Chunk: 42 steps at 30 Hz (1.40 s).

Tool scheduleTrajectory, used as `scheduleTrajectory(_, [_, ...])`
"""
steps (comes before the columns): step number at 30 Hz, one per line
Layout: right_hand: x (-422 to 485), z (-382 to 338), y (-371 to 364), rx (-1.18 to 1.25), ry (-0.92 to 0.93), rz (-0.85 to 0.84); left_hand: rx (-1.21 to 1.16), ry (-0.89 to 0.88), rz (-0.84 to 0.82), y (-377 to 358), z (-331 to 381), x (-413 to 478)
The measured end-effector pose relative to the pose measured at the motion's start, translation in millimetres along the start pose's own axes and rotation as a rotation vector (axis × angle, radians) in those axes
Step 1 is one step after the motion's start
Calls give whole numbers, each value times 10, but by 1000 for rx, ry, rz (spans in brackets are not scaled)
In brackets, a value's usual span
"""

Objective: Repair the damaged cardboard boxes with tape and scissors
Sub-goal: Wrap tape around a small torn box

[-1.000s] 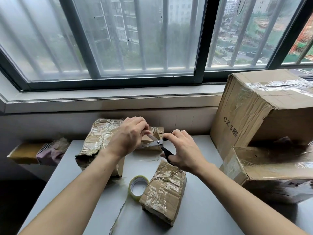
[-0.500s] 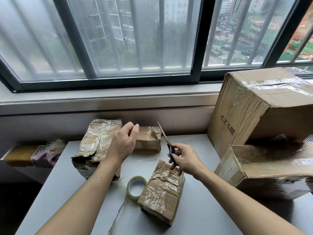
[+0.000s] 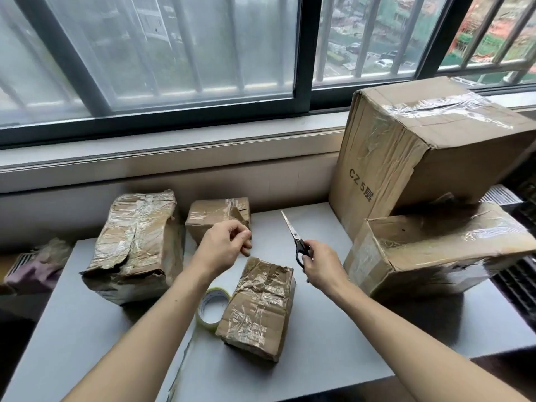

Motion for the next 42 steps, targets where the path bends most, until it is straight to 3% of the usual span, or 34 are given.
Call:
scheduleTrajectory(12, [-131,734,-243,-236,-95,-49,40,160,-191,-772,-85,44])
scheduleTrajectory(25, [-195,1118,-488,-347,-171,-195,60,170,-143,-872,-103,43])
scheduleTrajectory(28, [-151,1042,-430,-320,-145,-136,118,139,-134,-860,-66,67])
scheduleTrajectory(31, [-79,769,-286,-123,-88,-18,129,127,-167,-904,0,46])
scheduleTrajectory(34, [-50,363,-181,347,-69,29,163,106,-181,-944,29,33])
scheduleTrajectory(37, [-67,-101,-149,773,-34,-40,215,63,-166,-934,96,-5])
scheduleTrajectory(42, [-87,-442,-114,884,53,-112,259,-33,-102,-770,269,-107])
Point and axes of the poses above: each hand's wrist, its own x-axis towards the middle knuckle, its own y-axis out of the back of the hand, z = x × y, the point moved 10 cm from there along x, towards the middle knuckle, and after that the axes turned 7 degrees about y, right-handed, at the moved point
